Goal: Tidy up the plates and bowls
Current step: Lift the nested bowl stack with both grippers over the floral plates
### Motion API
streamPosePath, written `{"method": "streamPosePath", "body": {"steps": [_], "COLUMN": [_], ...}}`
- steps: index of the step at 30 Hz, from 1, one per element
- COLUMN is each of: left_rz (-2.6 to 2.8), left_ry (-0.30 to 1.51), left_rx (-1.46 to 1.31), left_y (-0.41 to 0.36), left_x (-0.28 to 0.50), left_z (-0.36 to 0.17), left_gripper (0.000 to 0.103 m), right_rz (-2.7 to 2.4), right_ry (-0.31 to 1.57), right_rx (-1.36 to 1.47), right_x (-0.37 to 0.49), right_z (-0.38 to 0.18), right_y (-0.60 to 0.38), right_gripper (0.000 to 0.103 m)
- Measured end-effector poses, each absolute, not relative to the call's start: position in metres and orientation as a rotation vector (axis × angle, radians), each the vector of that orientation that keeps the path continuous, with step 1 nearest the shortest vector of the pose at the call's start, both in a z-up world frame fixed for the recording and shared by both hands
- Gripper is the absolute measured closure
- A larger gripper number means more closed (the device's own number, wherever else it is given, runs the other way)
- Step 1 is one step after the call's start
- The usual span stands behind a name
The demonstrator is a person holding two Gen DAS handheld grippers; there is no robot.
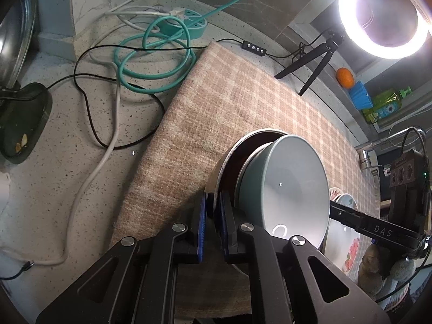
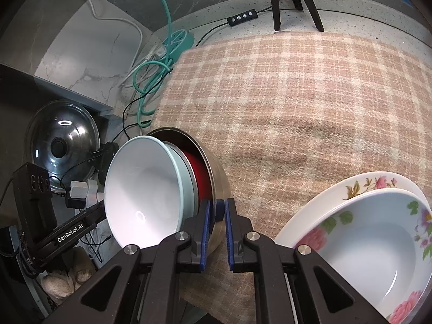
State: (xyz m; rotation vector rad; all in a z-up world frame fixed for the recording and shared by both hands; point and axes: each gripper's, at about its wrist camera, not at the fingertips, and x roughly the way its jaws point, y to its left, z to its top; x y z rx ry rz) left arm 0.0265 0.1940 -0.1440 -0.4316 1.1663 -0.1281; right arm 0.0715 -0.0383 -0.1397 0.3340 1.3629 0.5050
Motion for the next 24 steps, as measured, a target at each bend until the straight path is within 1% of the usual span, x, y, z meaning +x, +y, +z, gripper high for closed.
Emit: {"method": "streamPosePath", "body": {"steps": [5, 12, 24], "left_rz": [-0.120, -0.133, -0.199], "left_ry": [1.153, 1.134, 1.096], "left_rx": [-0.416, -0.411, -0.375], "left_y": [0.192, 0.187, 0.154], "left_x": [0.028, 0.028, 0.032], "left_z": [-0.138, -0.126, -0.101], "left_gripper": [0.095, 0.095, 0.095], "right_rz": [0.499, 0.495, 0.456], "right_ry": [1.366, 1.335, 1.290], "right_rx": [0.359, 0.359, 0.384], "right_x": [0.070, 0.066, 0.055], "right_z": [-0.138, -0.122, -0.096], "right_y": [-0.042, -0.049, -0.085], "right_gripper": [0.093, 0.093, 0.093]}}
